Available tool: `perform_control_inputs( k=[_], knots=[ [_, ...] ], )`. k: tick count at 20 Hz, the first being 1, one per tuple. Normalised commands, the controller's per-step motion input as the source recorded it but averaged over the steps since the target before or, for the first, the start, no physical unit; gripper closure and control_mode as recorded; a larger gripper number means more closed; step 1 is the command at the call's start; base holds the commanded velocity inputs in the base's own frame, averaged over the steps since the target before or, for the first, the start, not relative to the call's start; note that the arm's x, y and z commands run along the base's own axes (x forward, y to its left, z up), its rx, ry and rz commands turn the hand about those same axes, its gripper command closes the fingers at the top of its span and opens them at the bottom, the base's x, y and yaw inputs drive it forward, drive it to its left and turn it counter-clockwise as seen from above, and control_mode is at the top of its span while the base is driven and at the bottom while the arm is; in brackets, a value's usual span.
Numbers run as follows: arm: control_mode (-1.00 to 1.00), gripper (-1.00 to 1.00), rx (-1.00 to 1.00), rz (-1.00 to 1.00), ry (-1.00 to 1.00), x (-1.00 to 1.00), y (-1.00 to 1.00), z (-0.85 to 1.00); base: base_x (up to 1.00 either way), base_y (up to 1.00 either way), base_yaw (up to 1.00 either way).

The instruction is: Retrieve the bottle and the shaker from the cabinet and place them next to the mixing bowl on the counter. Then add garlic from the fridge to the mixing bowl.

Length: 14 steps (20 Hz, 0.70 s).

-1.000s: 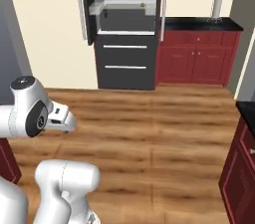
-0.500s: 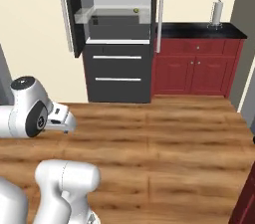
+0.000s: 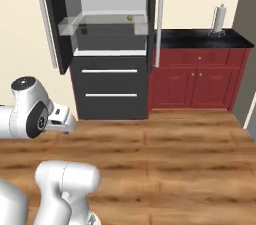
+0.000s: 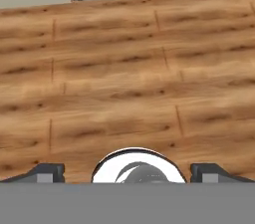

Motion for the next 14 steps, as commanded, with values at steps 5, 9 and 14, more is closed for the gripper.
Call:
perform_control_inputs(
  k=[5,9,14],
  knots=[
    [1.00,-1.00,0.00,0.00,0.00,0.00,0.00,0.00,1.00,0.62,-0.12],
    [1.00,-1.00,0.00,0.00,0.00,0.00,0.00,0.00,1.00,0.11,-0.02],
    [1.00,-1.00,0.00,0.00,0.00,0.00,0.00,0.00,1.00,0.00,0.11]
  ],
)
